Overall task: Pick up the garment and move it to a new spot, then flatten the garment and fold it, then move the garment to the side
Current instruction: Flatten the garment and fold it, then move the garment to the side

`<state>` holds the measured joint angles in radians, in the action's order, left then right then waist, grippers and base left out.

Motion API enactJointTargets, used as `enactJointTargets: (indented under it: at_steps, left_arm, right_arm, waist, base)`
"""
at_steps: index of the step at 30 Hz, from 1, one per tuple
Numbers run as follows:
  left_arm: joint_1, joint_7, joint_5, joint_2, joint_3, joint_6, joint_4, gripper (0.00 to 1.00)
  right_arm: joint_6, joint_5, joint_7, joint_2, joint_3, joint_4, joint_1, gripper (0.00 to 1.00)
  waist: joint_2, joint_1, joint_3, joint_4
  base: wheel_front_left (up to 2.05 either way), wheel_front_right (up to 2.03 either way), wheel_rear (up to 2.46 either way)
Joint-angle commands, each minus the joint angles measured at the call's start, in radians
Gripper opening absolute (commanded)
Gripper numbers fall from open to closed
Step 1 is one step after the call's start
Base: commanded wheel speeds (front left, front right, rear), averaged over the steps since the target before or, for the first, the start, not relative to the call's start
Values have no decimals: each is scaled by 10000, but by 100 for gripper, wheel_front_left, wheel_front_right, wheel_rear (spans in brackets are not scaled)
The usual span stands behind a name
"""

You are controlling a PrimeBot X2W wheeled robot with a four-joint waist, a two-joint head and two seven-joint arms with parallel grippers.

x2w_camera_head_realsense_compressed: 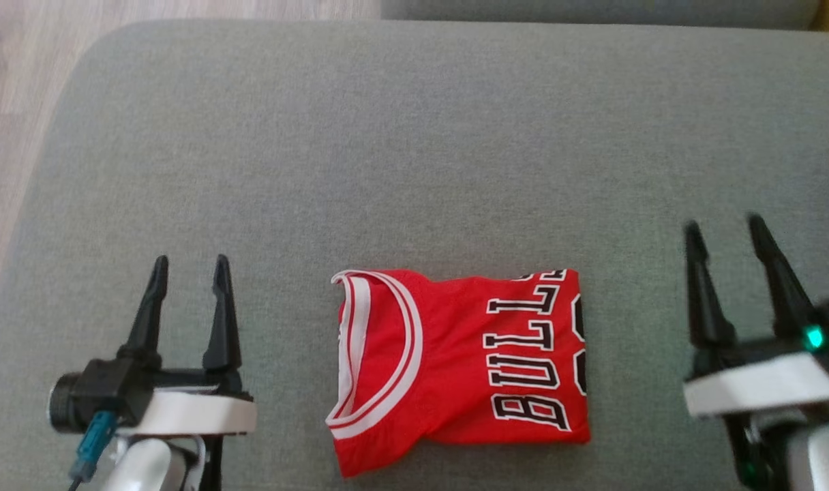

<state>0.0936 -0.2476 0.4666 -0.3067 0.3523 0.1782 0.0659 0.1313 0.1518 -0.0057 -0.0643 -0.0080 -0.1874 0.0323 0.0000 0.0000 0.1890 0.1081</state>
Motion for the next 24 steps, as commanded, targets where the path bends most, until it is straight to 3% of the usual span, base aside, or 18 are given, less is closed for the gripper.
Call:
enactJointTargets:
  at_steps: [1, 14, 24]
  left_arm:
    - [57, 7, -153, -323, -474, 107, -337, 100]
    - [-1267, 646, -366, -898, -360, 592, -654, 100]
    - [-1803, 874, -407, -862, -53, 779, -666, 100]
  right_arm:
    - [-6, -96, 114, 44, 27, -506, 148, 100]
    - [-6, 146, 592, 116, -51, -783, 1699, 100]
    - [-6, 208, 929, 134, 125, -950, 2289, 100]
  waist:
    - [0, 0, -169, -85]
    - [0, 0, -1522, -491]
    - [0, 0, -2087, -531]
  base:
    - [0, 0, 0]
    - [0, 0, 0]
    - [0, 0, 0]
